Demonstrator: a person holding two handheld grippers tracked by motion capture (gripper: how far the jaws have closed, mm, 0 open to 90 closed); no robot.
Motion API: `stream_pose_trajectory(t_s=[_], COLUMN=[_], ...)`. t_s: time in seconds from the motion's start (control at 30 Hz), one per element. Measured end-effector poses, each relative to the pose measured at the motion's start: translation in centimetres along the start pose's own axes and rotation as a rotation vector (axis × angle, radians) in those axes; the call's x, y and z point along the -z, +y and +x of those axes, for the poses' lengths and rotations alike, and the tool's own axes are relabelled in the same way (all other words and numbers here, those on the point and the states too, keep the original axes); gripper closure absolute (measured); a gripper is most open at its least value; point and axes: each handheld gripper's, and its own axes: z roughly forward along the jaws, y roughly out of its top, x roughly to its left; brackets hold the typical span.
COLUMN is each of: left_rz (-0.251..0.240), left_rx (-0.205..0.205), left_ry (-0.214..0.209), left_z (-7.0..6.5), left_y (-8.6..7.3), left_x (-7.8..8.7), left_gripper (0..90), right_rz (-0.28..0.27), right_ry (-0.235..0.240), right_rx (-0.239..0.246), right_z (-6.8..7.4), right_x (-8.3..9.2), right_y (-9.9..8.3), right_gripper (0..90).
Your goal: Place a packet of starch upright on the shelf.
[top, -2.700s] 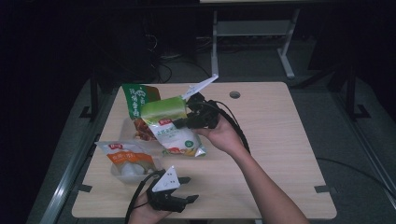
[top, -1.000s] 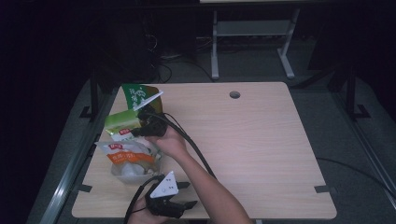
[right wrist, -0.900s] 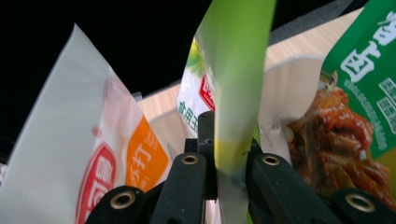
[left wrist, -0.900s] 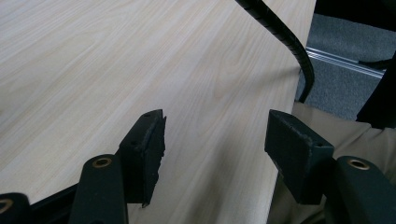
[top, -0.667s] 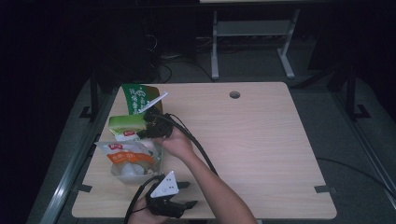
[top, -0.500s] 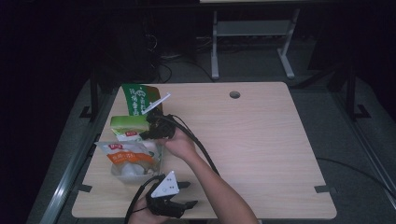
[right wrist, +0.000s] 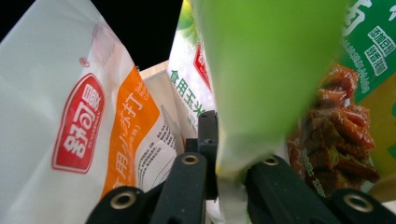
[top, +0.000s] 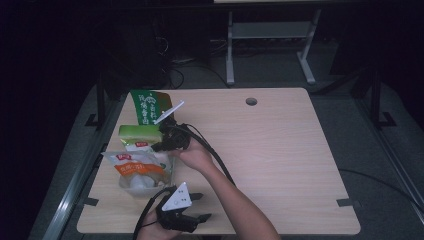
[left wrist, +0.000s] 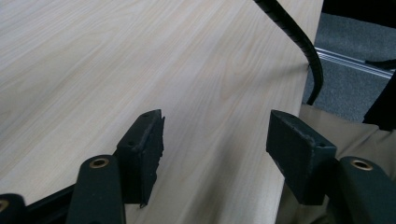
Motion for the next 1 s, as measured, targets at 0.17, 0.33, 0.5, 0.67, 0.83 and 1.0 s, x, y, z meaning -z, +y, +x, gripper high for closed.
stream_pose_trajectory(t_s=[0.17,0.33,0.5,0.67,0.83,1.0], left_rz=[0.001,0.006,0.009,0.007,0.006,0.006], left_rx=[0.007,0.013,0.026,0.033,0.04,0.044], left_ry=[0.008,0.017,0.025,0.031,0.034,0.033], left_z=[0.3,0.6,0.8,1.1,1.2,1.3], left_y=[0.1,0.2,0.3,0.3,0.3,0.4], left_x=[0.0,-0.1,-0.3,-0.3,-0.3,-0.4], left_gripper=[33.5,30.8,28.8,27.8,27.9,27.9], right_rz=[-0.014,-0.024,-0.031,-0.043,-0.048,-0.051], right_ry=[-0.004,0.004,-0.008,-0.012,-0.027,-0.055], right_rx=[0.001,-0.007,-0.004,-0.016,-0.045,-0.054], right_z=[-0.3,-0.4,-0.6,-1.0,-1.2,-1.8], right_x=[0.9,2.4,3.9,5.0,6.2,7.3], right_y=[-0.2,-0.7,-1.2,-1.8,-2.6,-3.5], right_gripper=[73.0,64.8,58.2,51.6,48.9,46.9])
